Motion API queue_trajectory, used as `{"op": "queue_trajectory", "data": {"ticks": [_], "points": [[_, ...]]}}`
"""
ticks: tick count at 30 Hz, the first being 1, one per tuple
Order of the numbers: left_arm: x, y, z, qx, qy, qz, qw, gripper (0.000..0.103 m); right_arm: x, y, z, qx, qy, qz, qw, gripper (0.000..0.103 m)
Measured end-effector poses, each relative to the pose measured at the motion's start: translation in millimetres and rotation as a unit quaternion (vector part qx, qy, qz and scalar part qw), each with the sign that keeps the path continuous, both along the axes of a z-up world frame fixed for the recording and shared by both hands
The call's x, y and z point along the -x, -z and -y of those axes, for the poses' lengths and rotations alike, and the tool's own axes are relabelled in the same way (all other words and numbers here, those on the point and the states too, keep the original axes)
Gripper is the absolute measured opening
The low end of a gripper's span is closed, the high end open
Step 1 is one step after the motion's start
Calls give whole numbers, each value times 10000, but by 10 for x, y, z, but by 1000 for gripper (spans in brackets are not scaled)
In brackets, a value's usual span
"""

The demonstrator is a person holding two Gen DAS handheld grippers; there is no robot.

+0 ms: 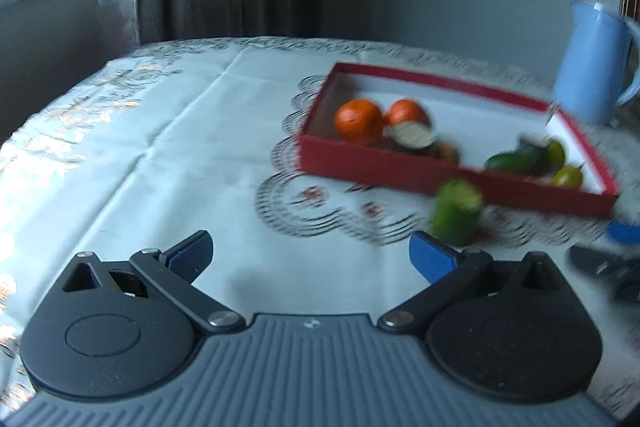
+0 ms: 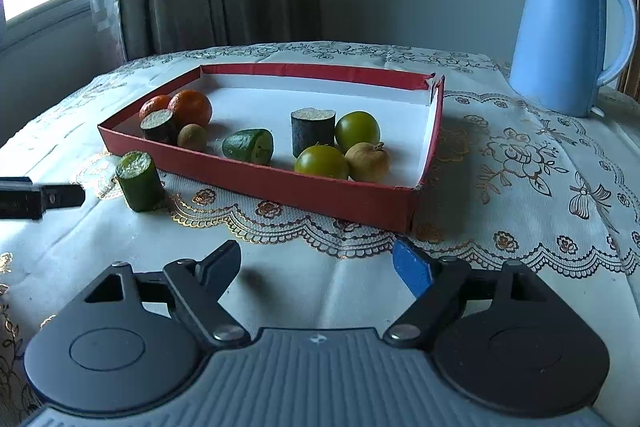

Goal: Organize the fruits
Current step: 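Reach the left gripper to the green cucumber piece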

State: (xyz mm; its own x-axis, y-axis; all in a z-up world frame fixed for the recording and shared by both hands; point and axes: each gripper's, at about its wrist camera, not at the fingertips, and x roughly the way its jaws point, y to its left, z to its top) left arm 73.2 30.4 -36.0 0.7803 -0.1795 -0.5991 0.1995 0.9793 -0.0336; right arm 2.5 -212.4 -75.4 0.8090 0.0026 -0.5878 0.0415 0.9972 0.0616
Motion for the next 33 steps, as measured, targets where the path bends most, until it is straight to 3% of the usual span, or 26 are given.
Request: {"op": "queue_trajectory", "data": {"ticks": [8, 15, 23, 29, 33], "points": [[66, -114, 388, -91, 413, 290, 9987, 103, -9, 1, -20, 60, -8, -23, 10000, 84], [-25, -28, 633, -227, 604, 203, 9977, 103, -11, 6, -26, 87, -9, -31, 10000, 84], [-182, 85, 621, -123, 524, -89, 9985, 103, -11, 10, -38, 120, -10, -41, 9999, 85], [-209, 116, 622, -100, 584, -138, 9981, 89, -11, 12, -45, 140, -13, -50, 9999, 85], [-179, 111, 659, -157, 697, -41, 9974, 71, -12, 12, -45, 139, -13, -51, 9999, 85]]}}
